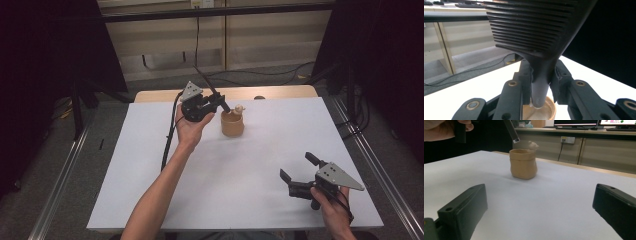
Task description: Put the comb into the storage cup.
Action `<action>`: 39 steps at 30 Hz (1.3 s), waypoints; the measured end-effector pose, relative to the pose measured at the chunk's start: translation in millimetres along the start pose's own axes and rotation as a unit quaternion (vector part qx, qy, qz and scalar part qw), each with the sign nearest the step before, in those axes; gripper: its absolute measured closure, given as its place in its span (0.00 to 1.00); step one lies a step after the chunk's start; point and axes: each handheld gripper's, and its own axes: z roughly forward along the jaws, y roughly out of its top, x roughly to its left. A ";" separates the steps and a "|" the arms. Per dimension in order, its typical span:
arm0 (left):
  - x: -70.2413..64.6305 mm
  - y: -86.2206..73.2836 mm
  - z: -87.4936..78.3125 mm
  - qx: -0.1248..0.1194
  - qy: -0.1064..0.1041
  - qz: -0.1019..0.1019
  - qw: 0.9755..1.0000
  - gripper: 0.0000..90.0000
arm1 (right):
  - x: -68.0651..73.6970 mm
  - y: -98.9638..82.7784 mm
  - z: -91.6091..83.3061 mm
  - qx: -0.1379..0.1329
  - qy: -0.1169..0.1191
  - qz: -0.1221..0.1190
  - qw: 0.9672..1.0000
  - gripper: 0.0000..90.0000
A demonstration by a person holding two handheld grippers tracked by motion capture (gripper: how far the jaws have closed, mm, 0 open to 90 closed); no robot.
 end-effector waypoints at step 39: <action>4.0 -24.1 18.1 0.040 0.000 0.007 0.999 0.81 | 0.5 -0.5 -0.3 0.002 0.005 0.001 1.000 0.00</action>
